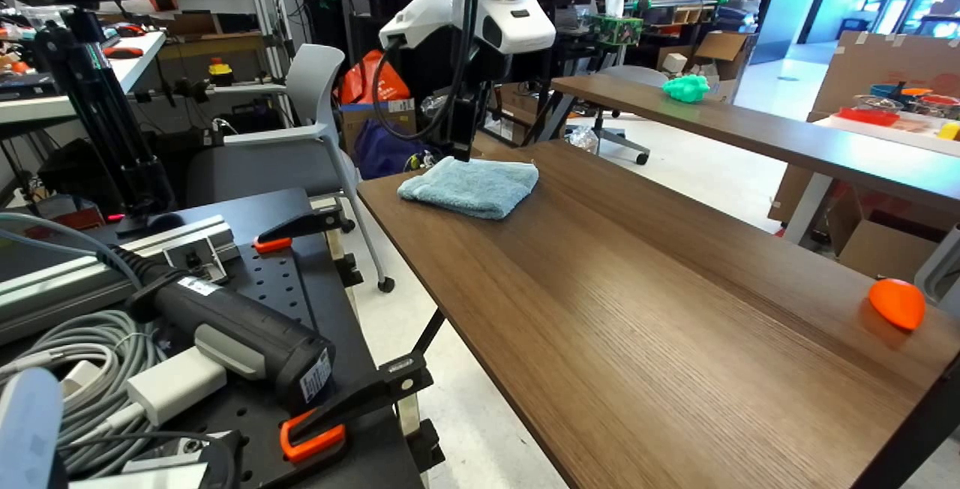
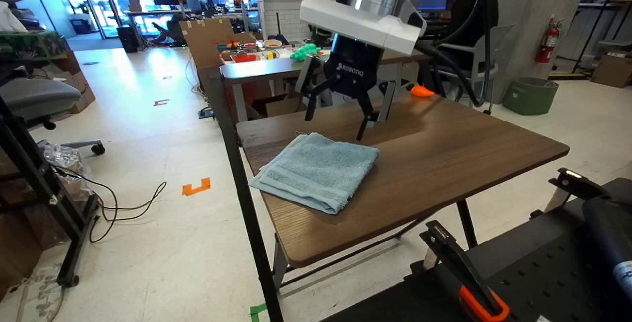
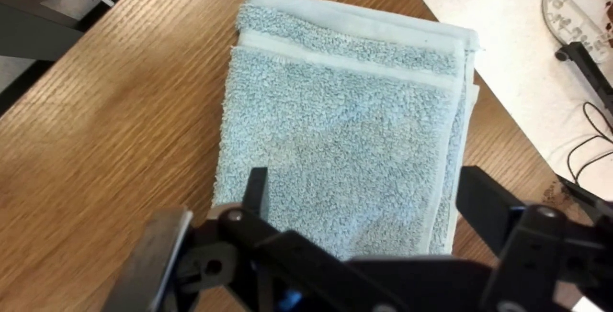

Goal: Use towel to wipe the table

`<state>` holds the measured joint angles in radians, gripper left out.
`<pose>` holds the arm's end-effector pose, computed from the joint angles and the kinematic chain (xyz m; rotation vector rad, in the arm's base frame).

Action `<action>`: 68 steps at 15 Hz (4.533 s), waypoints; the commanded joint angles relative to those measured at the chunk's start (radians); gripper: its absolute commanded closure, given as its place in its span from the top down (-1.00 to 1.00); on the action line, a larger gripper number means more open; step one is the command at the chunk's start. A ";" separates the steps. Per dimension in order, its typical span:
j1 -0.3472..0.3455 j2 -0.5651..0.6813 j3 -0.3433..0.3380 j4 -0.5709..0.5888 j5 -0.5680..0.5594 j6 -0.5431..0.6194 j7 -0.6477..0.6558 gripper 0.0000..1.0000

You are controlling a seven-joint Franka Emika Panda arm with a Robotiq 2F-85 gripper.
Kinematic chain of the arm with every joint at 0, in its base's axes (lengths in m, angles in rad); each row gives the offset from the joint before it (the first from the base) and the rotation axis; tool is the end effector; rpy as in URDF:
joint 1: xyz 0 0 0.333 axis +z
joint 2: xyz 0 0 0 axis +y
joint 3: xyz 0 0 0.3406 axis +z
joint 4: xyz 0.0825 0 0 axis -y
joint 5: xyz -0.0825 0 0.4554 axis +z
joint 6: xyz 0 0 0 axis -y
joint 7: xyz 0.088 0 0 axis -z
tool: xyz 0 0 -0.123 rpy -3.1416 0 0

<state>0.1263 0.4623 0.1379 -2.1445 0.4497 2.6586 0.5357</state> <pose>0.6020 0.1569 0.1341 -2.7010 0.9597 0.0974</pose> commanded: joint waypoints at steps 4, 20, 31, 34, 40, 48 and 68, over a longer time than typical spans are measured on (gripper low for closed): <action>0.148 0.192 -0.154 0.228 -0.151 -0.030 0.328 1.00; 0.111 0.386 -0.158 0.485 -0.190 -0.205 0.516 1.00; 0.070 0.515 -0.342 0.555 -0.268 -0.061 0.719 1.00; -0.004 0.526 -0.256 0.592 -0.253 -0.100 0.596 1.00; -0.017 0.512 -0.223 0.580 -0.201 0.018 0.603 1.00; -0.084 0.719 -0.119 0.990 -0.028 -0.059 0.778 1.00; -0.101 0.580 -0.113 0.841 -0.114 -0.298 0.761 1.00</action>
<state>0.0210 1.1805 0.0437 -1.1064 0.3806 2.3900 1.3785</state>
